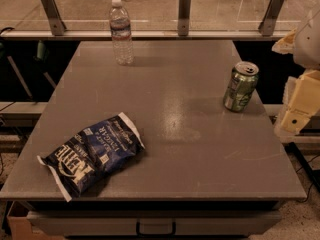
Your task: Move water bottle near green can
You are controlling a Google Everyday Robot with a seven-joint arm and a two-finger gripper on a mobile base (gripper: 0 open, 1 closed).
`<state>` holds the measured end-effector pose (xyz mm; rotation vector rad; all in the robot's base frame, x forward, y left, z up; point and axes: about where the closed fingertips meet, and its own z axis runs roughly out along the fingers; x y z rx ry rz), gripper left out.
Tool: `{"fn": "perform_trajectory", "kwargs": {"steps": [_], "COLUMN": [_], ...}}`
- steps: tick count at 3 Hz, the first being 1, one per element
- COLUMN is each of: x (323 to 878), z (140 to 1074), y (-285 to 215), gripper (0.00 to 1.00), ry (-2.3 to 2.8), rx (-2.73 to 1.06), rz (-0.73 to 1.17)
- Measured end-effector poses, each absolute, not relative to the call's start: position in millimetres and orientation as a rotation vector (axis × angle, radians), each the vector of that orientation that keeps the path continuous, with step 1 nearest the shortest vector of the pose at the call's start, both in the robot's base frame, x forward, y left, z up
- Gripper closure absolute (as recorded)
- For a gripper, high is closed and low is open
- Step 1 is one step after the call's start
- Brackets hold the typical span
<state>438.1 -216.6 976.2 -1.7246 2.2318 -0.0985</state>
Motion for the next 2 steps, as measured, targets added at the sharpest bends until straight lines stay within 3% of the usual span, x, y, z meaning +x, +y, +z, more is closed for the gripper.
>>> {"fn": "perform_trajectory", "kwargs": {"steps": [1, 2], "x": [438.1, 476.7], "z": [976.2, 978.0], "y": [-216.6, -192.1], "gripper": [0.0, 0.0], "ry": [2.232, 2.164], "rx": [-1.725, -1.696], "rz": [-0.099, -0.047]}}
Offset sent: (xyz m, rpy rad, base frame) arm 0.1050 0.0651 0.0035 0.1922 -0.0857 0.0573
